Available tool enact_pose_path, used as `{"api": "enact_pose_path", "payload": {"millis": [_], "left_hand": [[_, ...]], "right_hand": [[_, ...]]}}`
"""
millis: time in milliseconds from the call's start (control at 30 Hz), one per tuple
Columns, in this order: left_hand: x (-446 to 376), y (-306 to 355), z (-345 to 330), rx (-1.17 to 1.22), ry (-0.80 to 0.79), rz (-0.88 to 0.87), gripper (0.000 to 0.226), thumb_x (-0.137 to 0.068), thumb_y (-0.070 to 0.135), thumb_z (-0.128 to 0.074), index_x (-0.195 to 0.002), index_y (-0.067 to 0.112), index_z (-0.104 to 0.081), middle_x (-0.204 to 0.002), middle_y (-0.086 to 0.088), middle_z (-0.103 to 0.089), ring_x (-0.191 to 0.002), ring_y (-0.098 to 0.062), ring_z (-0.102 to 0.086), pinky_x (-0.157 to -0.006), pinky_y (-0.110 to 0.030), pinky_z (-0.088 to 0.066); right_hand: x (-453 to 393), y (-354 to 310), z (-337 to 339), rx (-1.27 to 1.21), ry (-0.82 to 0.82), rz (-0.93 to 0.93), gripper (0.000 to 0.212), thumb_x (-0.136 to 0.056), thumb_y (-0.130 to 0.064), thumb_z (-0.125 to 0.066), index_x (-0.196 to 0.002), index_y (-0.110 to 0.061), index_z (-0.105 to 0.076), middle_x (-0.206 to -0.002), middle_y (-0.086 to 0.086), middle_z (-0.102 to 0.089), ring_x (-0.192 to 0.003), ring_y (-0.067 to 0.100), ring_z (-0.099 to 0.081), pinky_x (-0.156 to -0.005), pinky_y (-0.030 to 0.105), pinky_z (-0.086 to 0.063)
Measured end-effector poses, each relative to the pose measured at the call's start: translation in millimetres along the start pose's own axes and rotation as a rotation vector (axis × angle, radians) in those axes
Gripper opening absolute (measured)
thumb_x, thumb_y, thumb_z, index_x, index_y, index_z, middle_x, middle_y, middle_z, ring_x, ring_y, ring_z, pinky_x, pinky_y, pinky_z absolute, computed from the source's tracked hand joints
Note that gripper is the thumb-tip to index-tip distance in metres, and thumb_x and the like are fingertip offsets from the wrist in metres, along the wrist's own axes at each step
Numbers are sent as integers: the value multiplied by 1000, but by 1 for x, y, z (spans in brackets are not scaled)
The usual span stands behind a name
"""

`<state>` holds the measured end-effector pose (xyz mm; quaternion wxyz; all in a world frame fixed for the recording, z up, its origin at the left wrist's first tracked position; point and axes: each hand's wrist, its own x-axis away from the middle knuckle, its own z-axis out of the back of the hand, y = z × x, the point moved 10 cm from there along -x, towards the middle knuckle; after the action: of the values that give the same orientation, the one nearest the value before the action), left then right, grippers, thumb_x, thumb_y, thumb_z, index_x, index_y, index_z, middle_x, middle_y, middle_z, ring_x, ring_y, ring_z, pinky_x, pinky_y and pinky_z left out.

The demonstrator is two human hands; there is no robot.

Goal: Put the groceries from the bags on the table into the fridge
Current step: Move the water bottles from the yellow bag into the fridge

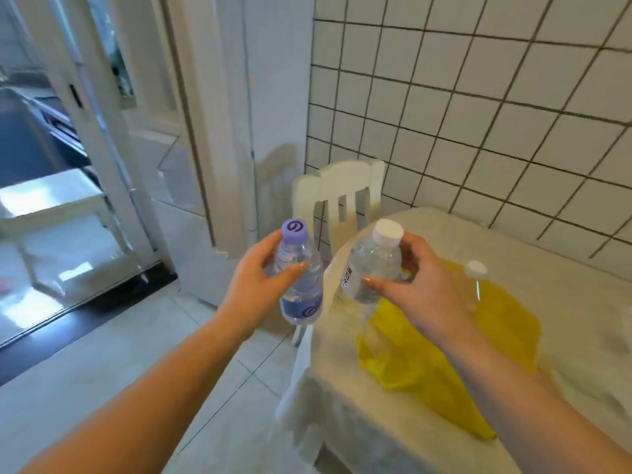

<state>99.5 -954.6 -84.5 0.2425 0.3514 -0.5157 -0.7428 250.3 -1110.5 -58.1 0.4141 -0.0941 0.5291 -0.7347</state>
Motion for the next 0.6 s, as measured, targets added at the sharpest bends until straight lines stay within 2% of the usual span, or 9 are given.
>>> {"api": "enact_pose_path", "payload": {"millis": [67, 167, 267, 400, 467, 533, 600], "left_hand": [[25, -11, 34, -29, 55, 48, 40, -83, 20, -67, -106, 46, -48, -103, 22, -58, -90, 16, -55, -66, -5, -44], [59, -29, 87, -65, 149, 121, 43, -82, 26, -67, -114, 46, -45, -110, 20, -56, -96, 10, -52, -75, -8, -41], [89, -42, 143, -95, 255, 180, 48, -80, 32, -67, -121, 43, -45, -119, 14, -56, -105, -2, -53, -88, -24, -44], [116, -49, 226, -132, 373, 220, 51, -81, 30, -67, -127, 35, -48, -122, 11, -56, -108, -7, -53, -87, -27, -44], [123, -50, 269, -150, 398, 209, 49, -81, 27, -68, -127, 33, -50, -120, 10, -58, -107, -8, -54, -86, -24, -46], [126, -49, 313, -160, 403, 207, 46, -83, 25, -66, -125, 33, -50, -117, 13, -57, -101, -3, -54, -80, -17, -46], [123, -46, 355, -167, 404, 199, 50, -84, 24, -65, -131, 28, -47, -120, 11, -55, -104, -5, -53, -81, -19, -46]], "right_hand": [[7, -12, -35, -10, -86, 21, 58, -64, -20, -84, -106, -42, -50, -108, -21, -61, -104, 0, -58, -83, 20, -49], [17, -34, -88, -26, -202, 55, 61, -65, -23, -83, -116, -34, -50, -113, -17, -61, -106, 1, -57, -82, 18, -48], [28, -57, -144, -14, -325, 71, 63, -68, -23, -81, -122, -29, -49, -120, -8, -60, -110, 11, -56, -93, 33, -50], [37, -92, -216, 4, -428, 98, 70, -69, -28, -80, -130, -26, -46, -127, -7, -56, -115, 12, -53, -100, 40, -45], [39, -113, -251, -2, -456, 129, 72, -68, -30, -79, -132, -27, -46, -127, -8, -56, -116, 12, -53, -100, 39, -45], [40, -137, -284, -17, -468, 148, 69, -68, -30, -78, -129, -29, -46, -124, -11, -56, -113, 10, -53, -99, 33, -44], [37, -162, -316, -36, -464, 169, 64, -70, -27, -78, -125, -32, -46, -117, -15, -55, -109, 6, -51, -95, 25, -42]]}}
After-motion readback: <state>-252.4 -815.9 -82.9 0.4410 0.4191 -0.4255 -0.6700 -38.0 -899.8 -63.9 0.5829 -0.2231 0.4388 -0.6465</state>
